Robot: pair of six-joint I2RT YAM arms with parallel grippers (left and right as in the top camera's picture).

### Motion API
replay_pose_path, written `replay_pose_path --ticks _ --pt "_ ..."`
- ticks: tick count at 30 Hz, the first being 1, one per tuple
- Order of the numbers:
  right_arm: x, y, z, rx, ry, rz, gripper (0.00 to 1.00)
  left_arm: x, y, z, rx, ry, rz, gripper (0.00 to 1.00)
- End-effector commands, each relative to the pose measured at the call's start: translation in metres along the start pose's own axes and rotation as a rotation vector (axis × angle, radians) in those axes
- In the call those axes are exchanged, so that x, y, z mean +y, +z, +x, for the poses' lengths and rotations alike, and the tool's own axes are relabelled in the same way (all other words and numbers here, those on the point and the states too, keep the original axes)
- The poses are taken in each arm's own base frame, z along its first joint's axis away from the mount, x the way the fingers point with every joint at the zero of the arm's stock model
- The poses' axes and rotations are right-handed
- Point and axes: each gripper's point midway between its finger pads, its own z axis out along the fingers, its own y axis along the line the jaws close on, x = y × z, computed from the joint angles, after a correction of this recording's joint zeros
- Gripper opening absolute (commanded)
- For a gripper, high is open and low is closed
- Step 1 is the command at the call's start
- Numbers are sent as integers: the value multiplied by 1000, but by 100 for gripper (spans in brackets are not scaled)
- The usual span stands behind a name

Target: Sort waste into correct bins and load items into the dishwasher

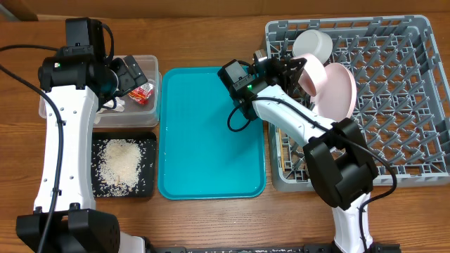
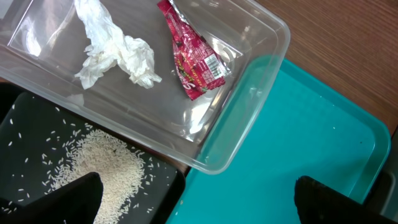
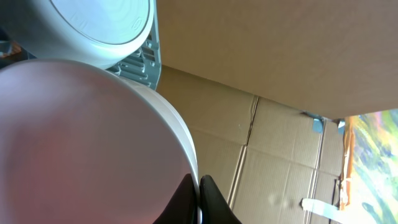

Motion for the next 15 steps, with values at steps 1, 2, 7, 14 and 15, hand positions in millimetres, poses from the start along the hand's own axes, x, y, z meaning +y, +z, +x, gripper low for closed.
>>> replay_pose_path --ticks 1,2,7,14,15 --pt "-3 0 2 10 5 14 4 -2 -4 -2 -15 27 0 100" --pt "-3 0 2 11 5 15 4 -2 -4 -2 -15 27 0 100" --pt "-3 0 1 9 4 15 4 -2 -4 -2 -14 27 0 100" --pt "-1 -11 -4 -25 41 7 4 -2 -4 -2 -14 27 0 100" --pt "1 -12 -6 -36 41 -6 4 -2 -4 -2 -15 27 0 100"
